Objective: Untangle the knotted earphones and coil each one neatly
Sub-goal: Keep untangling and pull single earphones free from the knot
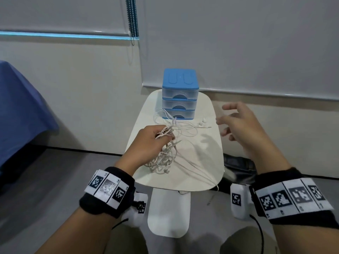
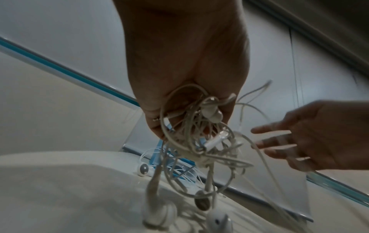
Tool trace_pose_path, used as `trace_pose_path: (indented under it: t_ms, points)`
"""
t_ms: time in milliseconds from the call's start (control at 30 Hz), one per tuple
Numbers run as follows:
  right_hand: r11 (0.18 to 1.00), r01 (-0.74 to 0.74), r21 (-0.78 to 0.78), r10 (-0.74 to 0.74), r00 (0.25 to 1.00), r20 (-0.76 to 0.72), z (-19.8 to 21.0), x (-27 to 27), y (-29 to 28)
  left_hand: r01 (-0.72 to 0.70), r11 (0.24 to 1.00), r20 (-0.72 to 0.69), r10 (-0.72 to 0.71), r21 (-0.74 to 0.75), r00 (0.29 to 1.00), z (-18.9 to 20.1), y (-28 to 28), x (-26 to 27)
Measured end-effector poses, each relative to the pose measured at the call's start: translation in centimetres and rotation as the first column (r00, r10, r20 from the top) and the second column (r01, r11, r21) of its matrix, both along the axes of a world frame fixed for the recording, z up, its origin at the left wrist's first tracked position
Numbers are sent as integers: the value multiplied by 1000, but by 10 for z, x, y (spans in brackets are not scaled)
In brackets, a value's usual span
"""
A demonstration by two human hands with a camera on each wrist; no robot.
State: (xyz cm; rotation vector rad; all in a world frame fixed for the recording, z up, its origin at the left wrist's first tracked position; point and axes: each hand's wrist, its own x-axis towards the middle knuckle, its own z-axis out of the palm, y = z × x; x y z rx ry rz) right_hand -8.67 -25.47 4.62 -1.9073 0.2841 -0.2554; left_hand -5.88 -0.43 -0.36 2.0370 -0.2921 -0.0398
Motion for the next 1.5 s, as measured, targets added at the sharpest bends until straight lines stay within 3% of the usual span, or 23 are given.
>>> trace_pose_path:
  t_ms: [167,233,333,533,633,700,767,900,1033,1100,1200,1300,1367,1433,1500]
  points:
    - [976,-201,85,204,978,-33,4,-10,22,43,993,45,-49,108,998,1,-6,1]
    - [934,-354,-52,347,931,-113,5,-12,36,36,991,65,-44,128,997,3,-6,3]
    - [794,-523,-309,480,852,-208,0,-13,52,0,992,93,-12,125,996,10,-5,4]
    - [788,-565,-245,572,819,-49,-3,-17,72,-43,986,137,21,163,990,15,-1,10]
    - [893,-447,-45,446,871,205,17,-20,68,-2,986,122,-18,164,992,10,2,11]
    - [918,-384,96,327,872,364,37,-21,59,22,989,106,-37,143,994,7,3,11]
    - [879,-399,261,236,840,489,53,-19,49,33,993,88,-43,117,995,6,3,11]
    - [699,-510,501,34,724,689,71,-17,26,27,995,17,-28,94,999,6,0,14]
    - [669,-470,576,-200,633,748,83,-12,3,32,993,-27,-29,117,999,6,3,16]
    - [690,-391,608,-286,625,726,84,-9,-11,33,993,-44,-29,115,999,7,4,17]
    - [851,-178,494,-227,724,652,77,-9,-21,8,996,-80,-1,86,997,11,0,19]
    - [986,-61,157,-20,885,465,61,-10,-8,-12,998,-88,17,60,996,20,-4,21]
    - [984,-135,-113,162,947,278,44,-10,5,-19,999,-75,23,43,997,24,-6,22]
    - [908,-279,-312,313,948,64,24,-7,18,-23,999,-57,26,45,998,26,-8,21]
    - [827,-366,-427,363,927,-90,11,-8,32,-16,999,-47,18,48,999,26,-9,20]
